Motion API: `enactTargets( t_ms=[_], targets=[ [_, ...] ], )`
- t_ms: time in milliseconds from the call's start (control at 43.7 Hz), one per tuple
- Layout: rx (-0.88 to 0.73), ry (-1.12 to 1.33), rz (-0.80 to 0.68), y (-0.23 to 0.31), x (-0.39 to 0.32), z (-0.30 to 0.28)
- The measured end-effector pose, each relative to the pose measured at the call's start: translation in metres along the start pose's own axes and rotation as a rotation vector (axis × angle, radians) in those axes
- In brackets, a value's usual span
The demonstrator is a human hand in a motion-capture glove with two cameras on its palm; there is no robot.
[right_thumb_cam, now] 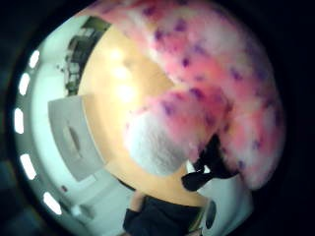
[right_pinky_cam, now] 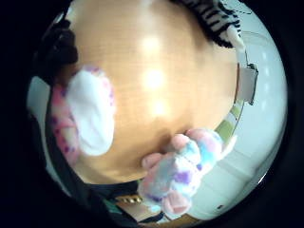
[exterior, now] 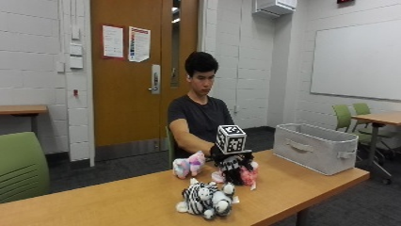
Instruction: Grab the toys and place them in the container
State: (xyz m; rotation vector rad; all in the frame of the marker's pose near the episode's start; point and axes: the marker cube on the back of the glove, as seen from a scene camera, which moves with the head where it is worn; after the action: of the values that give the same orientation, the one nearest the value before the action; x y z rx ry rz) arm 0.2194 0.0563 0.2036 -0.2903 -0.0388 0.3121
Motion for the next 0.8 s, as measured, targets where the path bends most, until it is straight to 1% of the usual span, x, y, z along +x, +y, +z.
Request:
enactTargets(
  t_ms=[183, 366, 435, 572, 732, 801],
  targets=[
    [0.091, 0.059, 0.016, -0.004, -0.005, -0.010],
    [0.039, 0.033, 0.026, -0.010, -0.011, -0.018],
    [0.053, 0.017, 0.026, -0.009, -0.017, -0.031],
    [0.129, 0.009, -0.006, 0.003, -0.045, -0.090],
    [0.223, -0.025, -0.048, 0.022, -0.101, -0.174],
    [0.276, -0.038, -0.084, 0.035, -0.136, -0.211]
  ],
)
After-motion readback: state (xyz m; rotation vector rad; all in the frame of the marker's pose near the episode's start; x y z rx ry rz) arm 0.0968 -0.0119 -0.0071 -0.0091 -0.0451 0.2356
